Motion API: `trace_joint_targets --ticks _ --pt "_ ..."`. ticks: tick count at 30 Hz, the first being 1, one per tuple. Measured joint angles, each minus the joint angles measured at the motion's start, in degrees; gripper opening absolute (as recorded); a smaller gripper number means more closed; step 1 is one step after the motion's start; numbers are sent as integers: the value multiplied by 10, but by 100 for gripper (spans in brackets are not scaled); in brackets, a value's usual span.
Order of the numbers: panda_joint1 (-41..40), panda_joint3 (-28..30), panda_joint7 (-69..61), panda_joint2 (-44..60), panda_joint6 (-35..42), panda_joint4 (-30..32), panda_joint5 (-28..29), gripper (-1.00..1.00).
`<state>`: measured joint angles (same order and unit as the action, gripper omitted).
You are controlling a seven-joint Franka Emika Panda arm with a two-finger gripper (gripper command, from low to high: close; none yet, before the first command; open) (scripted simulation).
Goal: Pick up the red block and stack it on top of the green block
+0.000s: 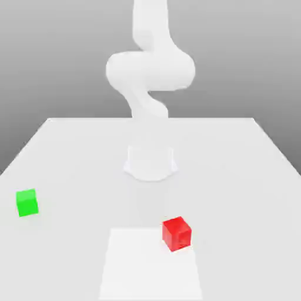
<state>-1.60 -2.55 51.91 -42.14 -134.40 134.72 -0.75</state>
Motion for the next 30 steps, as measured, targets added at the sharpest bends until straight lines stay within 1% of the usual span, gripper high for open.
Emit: trace_joint_targets --ticks 14,21,25,27,30 --pt "-81 -139 351 208 -146 165 -31 0" --pt "-105 -190 531 312 -218 246 -37 0" --pt "-111 -209 632 372 -260 290 -38 0" --pt "-117 -209 668 406 -287 294 -11 0" --pt "-112 -183 730 460 -329 287 69 0"
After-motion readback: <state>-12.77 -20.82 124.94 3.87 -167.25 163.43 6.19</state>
